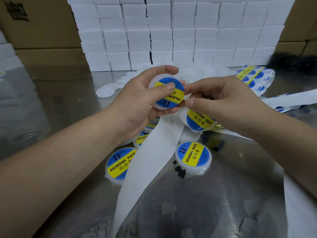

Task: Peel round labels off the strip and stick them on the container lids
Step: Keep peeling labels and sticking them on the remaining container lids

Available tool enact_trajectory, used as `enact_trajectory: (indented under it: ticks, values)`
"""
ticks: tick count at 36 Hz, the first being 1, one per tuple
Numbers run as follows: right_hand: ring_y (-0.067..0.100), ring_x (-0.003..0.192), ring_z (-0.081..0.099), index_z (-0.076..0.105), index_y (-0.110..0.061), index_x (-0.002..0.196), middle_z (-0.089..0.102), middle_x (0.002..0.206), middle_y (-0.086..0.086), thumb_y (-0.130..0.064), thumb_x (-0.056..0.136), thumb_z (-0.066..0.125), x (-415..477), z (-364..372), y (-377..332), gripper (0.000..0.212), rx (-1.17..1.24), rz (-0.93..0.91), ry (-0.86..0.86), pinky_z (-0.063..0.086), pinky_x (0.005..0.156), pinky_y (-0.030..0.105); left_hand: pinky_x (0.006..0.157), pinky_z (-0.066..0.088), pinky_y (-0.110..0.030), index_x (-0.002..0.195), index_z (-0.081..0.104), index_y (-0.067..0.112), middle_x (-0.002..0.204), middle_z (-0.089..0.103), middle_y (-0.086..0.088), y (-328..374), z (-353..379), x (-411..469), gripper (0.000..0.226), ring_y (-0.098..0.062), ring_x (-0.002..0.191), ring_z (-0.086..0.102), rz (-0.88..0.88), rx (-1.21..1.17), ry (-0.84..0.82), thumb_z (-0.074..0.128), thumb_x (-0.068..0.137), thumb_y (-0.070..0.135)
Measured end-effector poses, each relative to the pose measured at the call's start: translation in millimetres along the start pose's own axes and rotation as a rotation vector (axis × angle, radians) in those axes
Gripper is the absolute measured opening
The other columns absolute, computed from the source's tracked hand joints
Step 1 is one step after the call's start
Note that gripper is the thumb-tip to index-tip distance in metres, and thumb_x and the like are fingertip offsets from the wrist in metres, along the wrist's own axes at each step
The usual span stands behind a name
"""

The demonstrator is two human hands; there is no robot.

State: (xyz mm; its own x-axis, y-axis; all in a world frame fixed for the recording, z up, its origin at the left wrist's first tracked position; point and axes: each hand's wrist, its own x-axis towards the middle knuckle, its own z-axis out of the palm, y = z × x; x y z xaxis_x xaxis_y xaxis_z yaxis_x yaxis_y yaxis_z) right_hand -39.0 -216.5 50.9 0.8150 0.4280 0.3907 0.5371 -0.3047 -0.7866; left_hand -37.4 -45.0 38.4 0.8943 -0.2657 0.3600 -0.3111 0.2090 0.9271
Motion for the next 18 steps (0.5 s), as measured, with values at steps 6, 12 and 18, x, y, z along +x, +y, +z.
enact_trajectory:
  ticks: [6,12,18]
  values:
    - [0.013,0.073,0.058,0.068,-0.037,0.083,0.065,0.083,0.016,-0.015,0.079,0.064,0.4,1.1,-0.1,0.022,-0.014,0.005,0.004,0.05,0.081,0.037,0.067,0.057,-0.027,0.097,0.059,0.027,0.089,0.072,0.005,-0.4,-0.6,0.2,0.024,-0.017,0.075,0.07,0.001,0.014,0.003,0.051,0.09,0.006]
    - [0.008,0.07,0.057,0.069,-0.039,0.078,0.062,0.083,0.02,-0.016,0.079,0.064,0.5,0.6,-0.4,0.023,-0.024,-0.006,0.011,0.049,0.076,0.029,0.065,0.056,-0.026,0.096,0.06,0.027,0.09,0.072,0.005,-1.6,0.3,-0.4,0.024,-0.017,0.076,0.07,0.004,0.036,0.013,0.052,0.09,0.006]
    - [-0.002,0.066,0.057,0.068,-0.039,0.078,0.061,0.078,0.018,-0.015,0.079,0.064,0.5,0.2,0.0,0.024,-0.042,-0.017,-0.003,0.047,0.071,0.018,0.067,0.056,-0.026,0.096,0.06,0.028,0.089,0.072,0.006,-0.4,-0.1,-0.6,0.024,-0.016,0.076,0.07,0.008,0.048,0.015,0.053,0.089,0.006]
